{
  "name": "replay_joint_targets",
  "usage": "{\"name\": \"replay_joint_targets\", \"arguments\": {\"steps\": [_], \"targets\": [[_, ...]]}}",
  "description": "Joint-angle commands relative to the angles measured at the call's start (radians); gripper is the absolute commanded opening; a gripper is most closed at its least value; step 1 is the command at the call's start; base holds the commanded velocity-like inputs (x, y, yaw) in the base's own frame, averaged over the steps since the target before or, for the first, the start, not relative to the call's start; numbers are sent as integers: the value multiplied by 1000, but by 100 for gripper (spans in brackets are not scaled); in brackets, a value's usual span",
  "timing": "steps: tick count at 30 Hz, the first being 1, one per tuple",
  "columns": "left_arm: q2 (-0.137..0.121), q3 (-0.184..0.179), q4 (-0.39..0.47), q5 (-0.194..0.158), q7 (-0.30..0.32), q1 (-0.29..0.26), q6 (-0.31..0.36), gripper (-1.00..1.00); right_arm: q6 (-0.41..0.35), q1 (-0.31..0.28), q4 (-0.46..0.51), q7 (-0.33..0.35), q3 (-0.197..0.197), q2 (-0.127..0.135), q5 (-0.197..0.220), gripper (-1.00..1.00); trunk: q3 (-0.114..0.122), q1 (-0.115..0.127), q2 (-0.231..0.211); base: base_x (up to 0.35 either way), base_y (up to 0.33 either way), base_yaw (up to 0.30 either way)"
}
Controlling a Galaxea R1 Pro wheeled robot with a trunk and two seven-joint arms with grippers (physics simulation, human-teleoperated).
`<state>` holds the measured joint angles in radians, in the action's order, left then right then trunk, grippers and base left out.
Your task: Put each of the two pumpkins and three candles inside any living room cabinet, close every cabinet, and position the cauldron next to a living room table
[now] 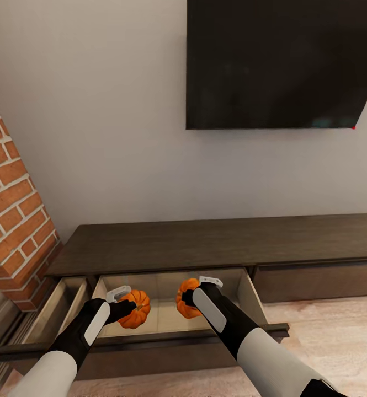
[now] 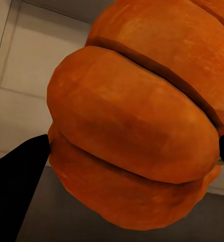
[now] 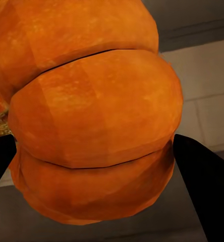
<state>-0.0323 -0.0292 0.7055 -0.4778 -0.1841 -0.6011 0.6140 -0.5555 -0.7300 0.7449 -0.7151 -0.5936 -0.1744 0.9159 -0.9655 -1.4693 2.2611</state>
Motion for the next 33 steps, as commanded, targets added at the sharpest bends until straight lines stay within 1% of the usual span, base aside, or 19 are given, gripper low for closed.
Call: {"name": "replay_joint_targets", "arguments": {"steps": [1,4,13,20,27,33], "targets": [[0,0,0,-1,0,0,0,-100,1,0,0,0,0,0,0,-100,-3,-4,7,0,0,0],[0,0,0,-1,0,0,0,-100,1,0,-1,0,0,0,0,-100,-13,-15,28,0,0,0],[0,0,0,-1,2,0,1,-100,1,0,-3,0,0,0,0,-100,-13,-15,28,3,0,0],[0,1,0,0,0,0,3,-100,2,0,-4,0,0,0,0,-100,-13,-15,28,197,0,0],[0,1,0,0,3,0,2,-100,-7,0,-8,0,0,0,0,-100,-13,-15,28,26,0,0],[1,-3,0,3,-4,0,0,-100,-11,-2,-13,-3,1,0,2,-100,-31,-38,70,1,0,0]]}}
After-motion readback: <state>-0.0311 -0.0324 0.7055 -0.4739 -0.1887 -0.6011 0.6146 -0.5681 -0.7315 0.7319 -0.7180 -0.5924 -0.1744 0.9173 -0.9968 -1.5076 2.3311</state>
